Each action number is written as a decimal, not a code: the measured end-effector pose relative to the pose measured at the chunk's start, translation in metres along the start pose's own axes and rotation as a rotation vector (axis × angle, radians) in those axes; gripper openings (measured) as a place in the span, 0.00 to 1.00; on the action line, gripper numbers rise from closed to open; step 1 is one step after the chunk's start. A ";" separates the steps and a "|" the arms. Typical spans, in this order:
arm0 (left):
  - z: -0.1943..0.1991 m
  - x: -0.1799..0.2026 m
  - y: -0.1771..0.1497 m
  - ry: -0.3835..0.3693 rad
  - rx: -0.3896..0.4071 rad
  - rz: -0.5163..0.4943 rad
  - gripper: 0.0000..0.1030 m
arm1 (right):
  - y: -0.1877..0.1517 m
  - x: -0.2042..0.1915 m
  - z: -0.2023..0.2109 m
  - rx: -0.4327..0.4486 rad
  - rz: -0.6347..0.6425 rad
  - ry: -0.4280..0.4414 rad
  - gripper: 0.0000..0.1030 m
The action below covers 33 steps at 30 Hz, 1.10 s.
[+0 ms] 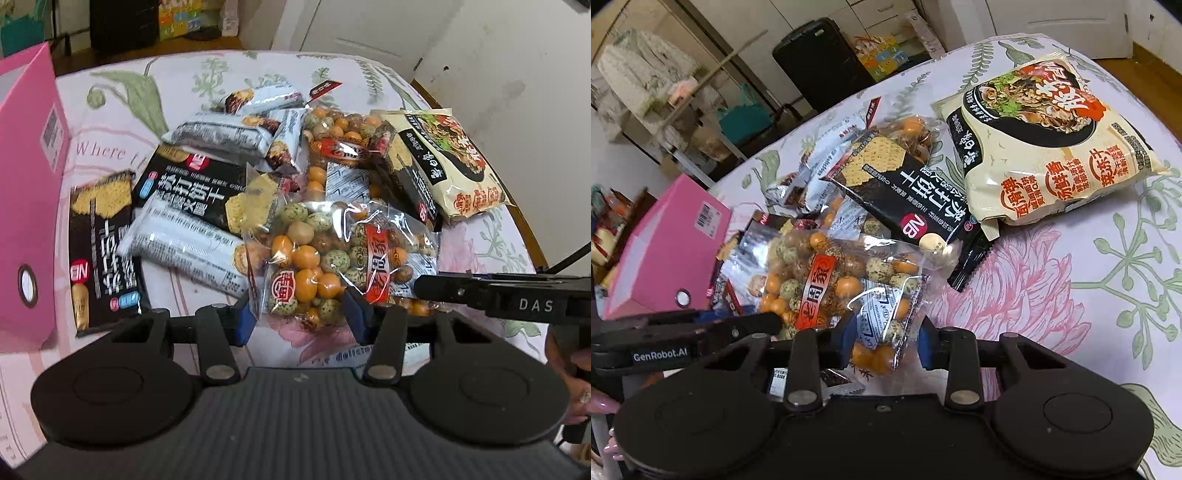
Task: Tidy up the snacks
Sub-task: 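Reach the left tool to the clear peanut bag and grasp it, then lift the peanut bag with the left tool and drop it into the pink box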
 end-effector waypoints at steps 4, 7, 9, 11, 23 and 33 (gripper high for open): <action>-0.003 0.001 0.000 0.006 0.000 0.004 0.47 | 0.001 -0.003 -0.007 -0.004 0.006 -0.023 0.37; -0.003 0.004 0.002 0.015 -0.018 0.001 0.47 | 0.004 -0.005 -0.008 -0.004 0.009 -0.034 0.37; -0.002 0.008 0.002 0.015 -0.029 -0.019 0.47 | 0.009 -0.011 -0.006 0.011 0.044 -0.058 0.37; 0.000 0.012 0.002 0.000 -0.043 -0.022 0.47 | 0.013 -0.013 -0.001 0.028 0.075 -0.081 0.37; 0.047 0.007 0.009 -0.031 -0.004 0.022 0.47 | 0.031 -0.045 0.029 0.045 0.163 -0.041 0.37; 0.098 -0.020 -0.012 0.020 -0.015 0.050 0.47 | 0.010 -0.093 0.038 -0.056 0.212 0.030 0.37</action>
Point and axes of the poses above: each gripper's, at about its wrist camera, not at the fingertips, and z roughly against the way its jaws point, x to its right, y to its top, the point moved 10 cm from there along -z, roughly the way its jaws point, and after that the axes turned 13 degrees about y, right-handed, at the moved point
